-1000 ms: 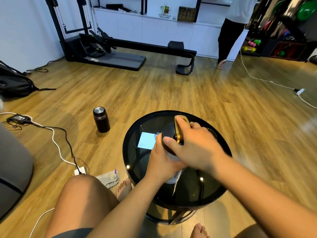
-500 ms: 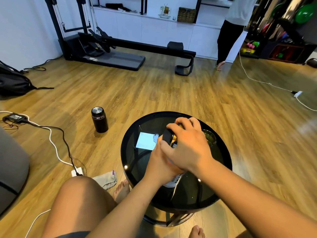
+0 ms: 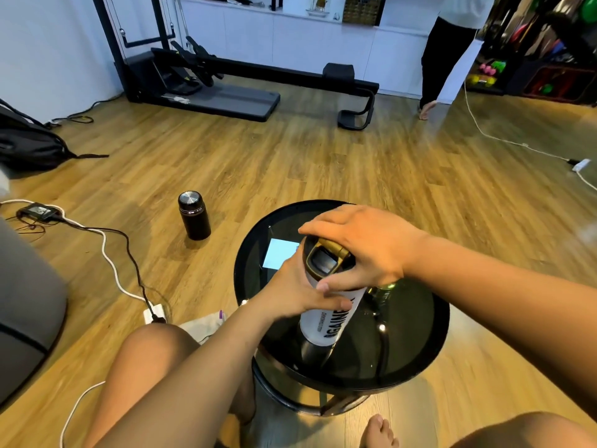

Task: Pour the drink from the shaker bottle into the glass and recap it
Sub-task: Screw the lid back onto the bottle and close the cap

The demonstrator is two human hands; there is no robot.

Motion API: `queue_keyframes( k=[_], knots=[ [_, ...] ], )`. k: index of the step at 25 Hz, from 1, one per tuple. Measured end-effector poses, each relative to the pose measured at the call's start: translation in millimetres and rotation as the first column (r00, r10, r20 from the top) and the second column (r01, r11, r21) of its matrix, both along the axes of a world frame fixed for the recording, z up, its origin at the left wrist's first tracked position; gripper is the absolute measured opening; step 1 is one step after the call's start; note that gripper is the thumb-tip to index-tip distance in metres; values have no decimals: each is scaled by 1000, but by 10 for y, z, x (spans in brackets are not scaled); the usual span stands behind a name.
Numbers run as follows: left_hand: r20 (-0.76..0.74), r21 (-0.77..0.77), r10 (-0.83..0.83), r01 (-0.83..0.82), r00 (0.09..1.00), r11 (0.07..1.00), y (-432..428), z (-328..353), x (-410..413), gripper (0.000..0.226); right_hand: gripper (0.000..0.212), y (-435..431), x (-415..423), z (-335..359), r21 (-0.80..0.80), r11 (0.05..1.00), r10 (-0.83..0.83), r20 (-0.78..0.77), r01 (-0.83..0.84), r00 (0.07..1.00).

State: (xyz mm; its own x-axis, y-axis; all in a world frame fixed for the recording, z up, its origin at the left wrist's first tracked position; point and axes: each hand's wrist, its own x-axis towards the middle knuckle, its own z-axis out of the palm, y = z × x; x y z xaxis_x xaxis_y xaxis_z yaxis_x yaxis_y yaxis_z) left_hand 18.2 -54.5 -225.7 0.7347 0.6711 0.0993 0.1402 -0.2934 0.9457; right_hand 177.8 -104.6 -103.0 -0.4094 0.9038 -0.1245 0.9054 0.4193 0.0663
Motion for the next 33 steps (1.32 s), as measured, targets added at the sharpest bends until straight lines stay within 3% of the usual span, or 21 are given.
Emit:
queue_keyframes(
  k=[5,10,16,23,33],
  knots=[
    [78,-34,31,-28,996,999,94,-31,84,93,91,82,-41,-117,168,975,-129,-112,146,985],
    [60,-147,19,-10,998,989,167,-19,141,81,84,181,9,-113,185,955,-198,-184,232,963],
    [62,-137,50,-41,997,990,122,-26,153,52,80,188,-27,-106,170,948,-237,-192,270,952],
    [68,-159,119,-107,991,981,59,-9,175,44,78,223,-66,-102,177,925,-311,-150,335,938],
    [-12,-92,159,-159,987,983,5,-37,223,75,81,147,-31,-180,228,898,-350,-145,376,925]
  ],
)
